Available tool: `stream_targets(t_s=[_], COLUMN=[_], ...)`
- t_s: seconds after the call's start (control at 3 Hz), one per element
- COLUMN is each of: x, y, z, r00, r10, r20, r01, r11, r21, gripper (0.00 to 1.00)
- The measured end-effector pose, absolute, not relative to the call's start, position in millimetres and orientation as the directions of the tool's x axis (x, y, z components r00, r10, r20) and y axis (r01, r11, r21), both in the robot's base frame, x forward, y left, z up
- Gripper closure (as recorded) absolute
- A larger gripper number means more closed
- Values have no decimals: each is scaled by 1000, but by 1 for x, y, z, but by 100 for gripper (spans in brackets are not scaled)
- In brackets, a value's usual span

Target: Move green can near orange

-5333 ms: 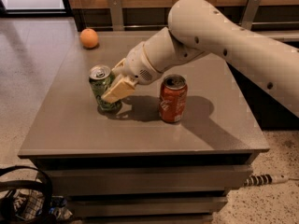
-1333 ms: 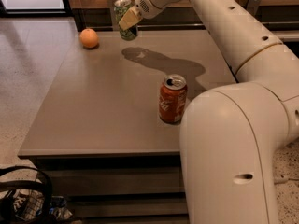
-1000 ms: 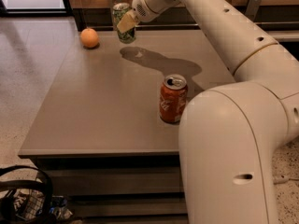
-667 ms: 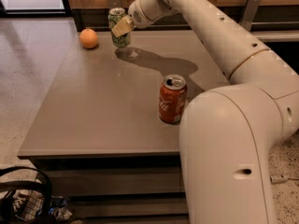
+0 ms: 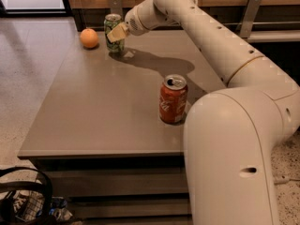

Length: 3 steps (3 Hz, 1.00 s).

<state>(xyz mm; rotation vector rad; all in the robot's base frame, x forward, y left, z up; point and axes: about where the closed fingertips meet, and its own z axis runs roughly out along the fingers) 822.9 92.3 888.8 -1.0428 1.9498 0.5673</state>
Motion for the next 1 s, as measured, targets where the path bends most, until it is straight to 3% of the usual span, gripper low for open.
stream_targets(t_s=[1.0], x=[829], y=[103], z=[862], r00=[-358], r10=[-477], r20=[-803], r01=[-822], r11=[569], r21=[29], gripper=[98])
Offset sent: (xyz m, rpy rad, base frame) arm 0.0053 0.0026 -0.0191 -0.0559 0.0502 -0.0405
